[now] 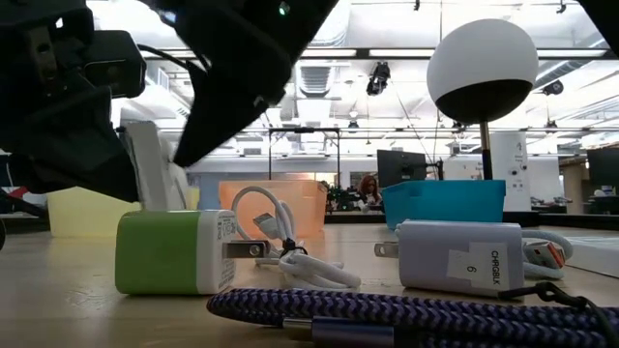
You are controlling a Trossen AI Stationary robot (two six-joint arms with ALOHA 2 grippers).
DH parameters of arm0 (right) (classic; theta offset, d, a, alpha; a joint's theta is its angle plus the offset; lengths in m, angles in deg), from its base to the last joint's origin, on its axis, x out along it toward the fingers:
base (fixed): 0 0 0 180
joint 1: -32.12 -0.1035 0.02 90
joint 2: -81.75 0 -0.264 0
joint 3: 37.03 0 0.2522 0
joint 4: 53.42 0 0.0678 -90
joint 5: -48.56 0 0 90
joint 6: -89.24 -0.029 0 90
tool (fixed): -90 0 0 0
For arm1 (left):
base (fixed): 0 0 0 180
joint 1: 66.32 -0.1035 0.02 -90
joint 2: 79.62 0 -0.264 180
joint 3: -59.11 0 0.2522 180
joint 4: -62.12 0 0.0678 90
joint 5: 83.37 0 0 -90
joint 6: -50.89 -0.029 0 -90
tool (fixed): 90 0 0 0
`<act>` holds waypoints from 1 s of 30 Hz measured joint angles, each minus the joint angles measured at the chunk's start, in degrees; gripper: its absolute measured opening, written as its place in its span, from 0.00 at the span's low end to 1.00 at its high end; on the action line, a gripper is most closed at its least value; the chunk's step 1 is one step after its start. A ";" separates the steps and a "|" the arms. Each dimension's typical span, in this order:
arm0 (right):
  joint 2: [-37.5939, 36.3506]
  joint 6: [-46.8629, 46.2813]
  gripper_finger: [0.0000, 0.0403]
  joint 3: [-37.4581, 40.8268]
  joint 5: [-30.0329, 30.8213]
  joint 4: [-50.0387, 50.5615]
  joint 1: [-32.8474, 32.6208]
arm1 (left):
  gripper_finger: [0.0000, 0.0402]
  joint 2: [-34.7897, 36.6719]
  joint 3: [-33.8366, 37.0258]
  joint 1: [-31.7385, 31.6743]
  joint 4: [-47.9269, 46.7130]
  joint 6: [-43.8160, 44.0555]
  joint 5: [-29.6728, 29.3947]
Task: Pick and place items into bin
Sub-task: Put the left white card reader box into the blue bin
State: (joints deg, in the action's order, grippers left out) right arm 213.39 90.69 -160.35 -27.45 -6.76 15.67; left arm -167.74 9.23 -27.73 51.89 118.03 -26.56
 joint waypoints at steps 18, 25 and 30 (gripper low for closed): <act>-0.04 -9.49 0.38 0.15 -1.06 8.65 -0.05 | 0.00 0.97 0.00 0.04 -1.24 -0.07 1.62; -1.66 -29.00 0.41 0.16 -0.57 10.38 -3.30 | 0.00 0.97 0.00 0.04 -1.20 -0.09 1.62; -1.33 -38.41 0.44 0.28 7.34 10.68 -7.07 | 0.00 1.21 0.00 0.04 -1.14 -0.15 1.64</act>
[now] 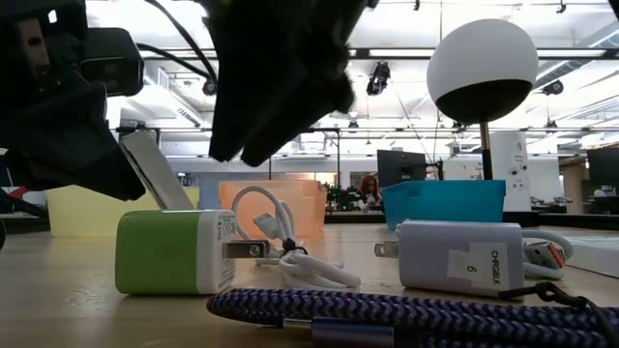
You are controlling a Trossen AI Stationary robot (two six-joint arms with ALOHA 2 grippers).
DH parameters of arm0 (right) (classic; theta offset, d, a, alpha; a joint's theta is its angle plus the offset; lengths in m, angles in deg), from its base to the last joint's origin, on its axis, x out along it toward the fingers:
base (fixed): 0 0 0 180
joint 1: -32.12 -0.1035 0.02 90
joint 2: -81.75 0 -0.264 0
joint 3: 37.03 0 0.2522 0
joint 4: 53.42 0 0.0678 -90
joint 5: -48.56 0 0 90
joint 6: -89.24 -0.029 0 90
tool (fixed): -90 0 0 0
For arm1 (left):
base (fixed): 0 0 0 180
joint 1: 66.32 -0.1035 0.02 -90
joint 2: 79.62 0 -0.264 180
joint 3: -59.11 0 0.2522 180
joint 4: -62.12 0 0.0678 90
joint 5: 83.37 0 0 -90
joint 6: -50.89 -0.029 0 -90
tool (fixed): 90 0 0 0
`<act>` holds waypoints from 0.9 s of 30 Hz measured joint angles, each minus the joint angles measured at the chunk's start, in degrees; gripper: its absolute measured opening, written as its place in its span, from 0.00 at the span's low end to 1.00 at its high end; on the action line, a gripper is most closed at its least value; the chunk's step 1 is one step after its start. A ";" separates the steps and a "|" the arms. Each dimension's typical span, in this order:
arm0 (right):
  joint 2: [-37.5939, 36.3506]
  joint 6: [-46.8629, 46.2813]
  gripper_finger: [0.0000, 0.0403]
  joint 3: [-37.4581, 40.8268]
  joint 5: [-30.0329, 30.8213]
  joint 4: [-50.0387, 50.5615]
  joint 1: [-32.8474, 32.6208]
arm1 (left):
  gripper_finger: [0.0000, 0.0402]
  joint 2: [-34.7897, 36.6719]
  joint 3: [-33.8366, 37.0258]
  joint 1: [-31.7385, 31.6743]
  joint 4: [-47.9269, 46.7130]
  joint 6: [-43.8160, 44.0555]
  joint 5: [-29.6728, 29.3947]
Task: Pick and place items into bin
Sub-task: Put the left white card reader box into the blue bin
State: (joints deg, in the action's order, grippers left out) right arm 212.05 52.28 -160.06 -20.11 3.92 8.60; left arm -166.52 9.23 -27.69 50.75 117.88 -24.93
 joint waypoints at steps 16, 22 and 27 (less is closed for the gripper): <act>0.17 -7.80 0.45 0.45 19.27 -8.67 -6.51 | 0.00 0.78 -0.21 0.00 0.06 -2.06 2.31; 2.59 -4.58 0.45 0.57 17.62 -14.41 -8.21 | 0.00 0.78 -0.57 -0.04 0.17 -10.60 3.71; 4.56 -4.40 0.45 0.12 16.43 -15.77 -7.82 | 0.00 0.46 -0.26 -0.41 0.11 -14.77 3.94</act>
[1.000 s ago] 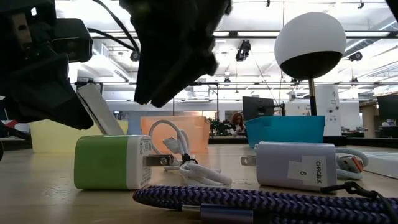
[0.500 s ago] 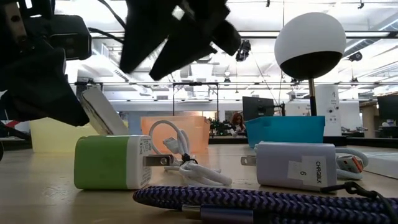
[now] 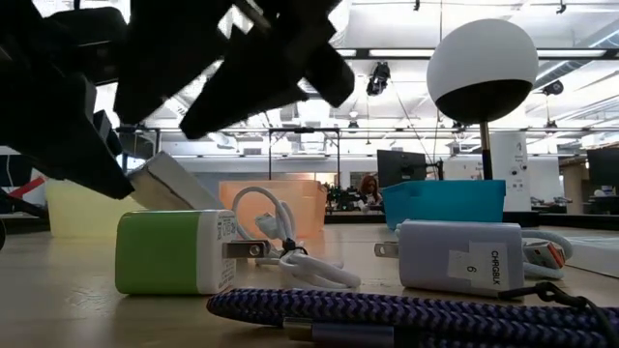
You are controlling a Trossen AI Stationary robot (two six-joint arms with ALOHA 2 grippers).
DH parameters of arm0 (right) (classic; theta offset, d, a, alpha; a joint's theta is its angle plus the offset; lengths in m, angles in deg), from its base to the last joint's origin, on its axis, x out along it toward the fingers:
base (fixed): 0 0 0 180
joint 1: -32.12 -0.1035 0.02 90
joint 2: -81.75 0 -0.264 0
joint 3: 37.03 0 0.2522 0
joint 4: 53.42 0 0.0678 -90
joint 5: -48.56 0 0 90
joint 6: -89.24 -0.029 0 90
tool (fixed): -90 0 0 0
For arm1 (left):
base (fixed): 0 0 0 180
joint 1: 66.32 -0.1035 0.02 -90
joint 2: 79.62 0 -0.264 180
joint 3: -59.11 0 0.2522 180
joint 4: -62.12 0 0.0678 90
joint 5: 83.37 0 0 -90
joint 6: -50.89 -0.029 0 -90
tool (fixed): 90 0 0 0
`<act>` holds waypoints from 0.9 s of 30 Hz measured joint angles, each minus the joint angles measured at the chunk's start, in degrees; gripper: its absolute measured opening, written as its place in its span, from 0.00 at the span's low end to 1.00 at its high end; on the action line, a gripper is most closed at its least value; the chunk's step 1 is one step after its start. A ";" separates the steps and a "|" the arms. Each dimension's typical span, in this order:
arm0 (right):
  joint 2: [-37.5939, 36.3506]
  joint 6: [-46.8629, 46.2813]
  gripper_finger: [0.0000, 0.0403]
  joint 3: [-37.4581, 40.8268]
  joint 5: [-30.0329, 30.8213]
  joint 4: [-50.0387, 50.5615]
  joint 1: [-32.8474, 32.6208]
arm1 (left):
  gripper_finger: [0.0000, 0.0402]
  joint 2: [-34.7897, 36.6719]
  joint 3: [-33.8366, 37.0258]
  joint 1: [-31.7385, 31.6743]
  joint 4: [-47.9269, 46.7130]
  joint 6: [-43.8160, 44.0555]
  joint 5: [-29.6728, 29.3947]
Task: Pick and place items into bin
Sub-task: Put the left white card reader box into the blue bin
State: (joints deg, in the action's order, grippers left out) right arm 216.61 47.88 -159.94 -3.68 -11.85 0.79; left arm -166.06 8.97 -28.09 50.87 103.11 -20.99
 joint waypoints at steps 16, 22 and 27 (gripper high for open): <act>0.23 4.68 0.45 -0.08 6.33 9.50 -0.03 | 0.00 -0.04 0.09 -9.72 6.77 -19.24 -0.75; 0.23 -3.59 0.45 0.03 11.24 16.75 0.34 | 0.00 -1.11 0.09 -14.36 9.95 -23.09 1.20; 0.23 -23.46 0.45 0.05 13.04 26.38 1.25 | 0.00 -4.12 0.00 -16.25 13.10 -23.30 4.05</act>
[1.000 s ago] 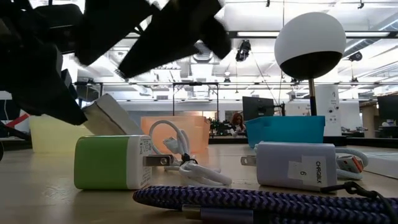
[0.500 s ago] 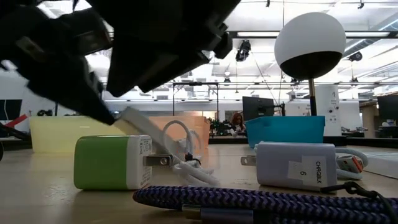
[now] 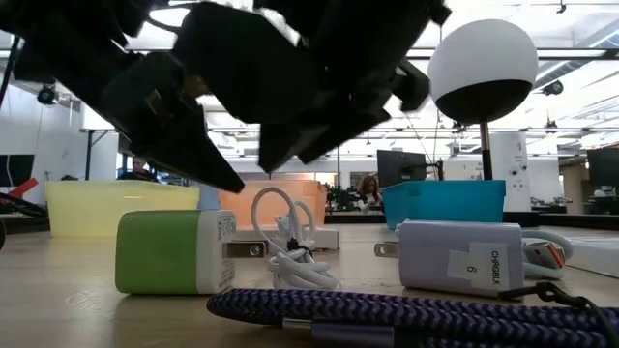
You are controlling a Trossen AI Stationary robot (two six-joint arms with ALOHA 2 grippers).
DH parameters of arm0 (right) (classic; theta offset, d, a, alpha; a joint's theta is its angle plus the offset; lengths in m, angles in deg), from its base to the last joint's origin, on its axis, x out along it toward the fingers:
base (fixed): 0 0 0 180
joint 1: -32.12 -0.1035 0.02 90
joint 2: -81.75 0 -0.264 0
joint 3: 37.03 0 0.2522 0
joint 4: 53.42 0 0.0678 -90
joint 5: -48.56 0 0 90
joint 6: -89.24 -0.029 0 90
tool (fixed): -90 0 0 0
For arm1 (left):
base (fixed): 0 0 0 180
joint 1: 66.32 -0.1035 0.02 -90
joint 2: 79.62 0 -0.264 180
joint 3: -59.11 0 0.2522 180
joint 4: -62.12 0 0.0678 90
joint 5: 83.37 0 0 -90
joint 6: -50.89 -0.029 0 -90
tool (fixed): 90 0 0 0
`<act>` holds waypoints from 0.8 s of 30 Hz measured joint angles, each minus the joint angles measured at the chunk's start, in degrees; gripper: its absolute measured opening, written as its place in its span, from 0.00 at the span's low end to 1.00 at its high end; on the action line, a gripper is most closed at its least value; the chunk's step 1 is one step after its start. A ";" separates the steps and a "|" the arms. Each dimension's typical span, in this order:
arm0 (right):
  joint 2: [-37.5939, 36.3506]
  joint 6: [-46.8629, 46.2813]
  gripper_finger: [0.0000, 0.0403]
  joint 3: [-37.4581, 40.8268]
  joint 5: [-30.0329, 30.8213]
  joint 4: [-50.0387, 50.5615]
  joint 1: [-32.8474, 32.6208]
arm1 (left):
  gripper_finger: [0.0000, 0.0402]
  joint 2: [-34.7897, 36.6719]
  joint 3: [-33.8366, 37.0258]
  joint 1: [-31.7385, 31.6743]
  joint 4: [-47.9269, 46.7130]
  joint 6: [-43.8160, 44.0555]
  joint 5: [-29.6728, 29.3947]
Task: Pick and place items into bin
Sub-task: Put the left white card reader box into the blue bin
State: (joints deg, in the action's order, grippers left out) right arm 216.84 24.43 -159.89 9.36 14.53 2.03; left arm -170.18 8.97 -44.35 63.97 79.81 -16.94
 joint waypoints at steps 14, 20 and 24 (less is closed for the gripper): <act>-0.79 -48.74 0.46 5.97 -13.93 12.81 1.00 | 0.00 -2.28 -0.54 -0.59 1.24 -4.15 5.90; -7.69 -47.72 0.46 14.99 -17.53 -0.76 3.57 | 0.00 -4.71 -0.02 -1.02 1.28 -3.79 5.97; -13.14 -46.60 0.46 19.46 -16.17 -2.06 5.85 | 0.00 -6.38 -0.34 -1.00 2.69 -3.69 6.16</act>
State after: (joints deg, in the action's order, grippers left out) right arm 203.70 -22.18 -140.43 -6.81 12.47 7.88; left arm -176.56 8.63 -45.35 66.66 76.12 -10.79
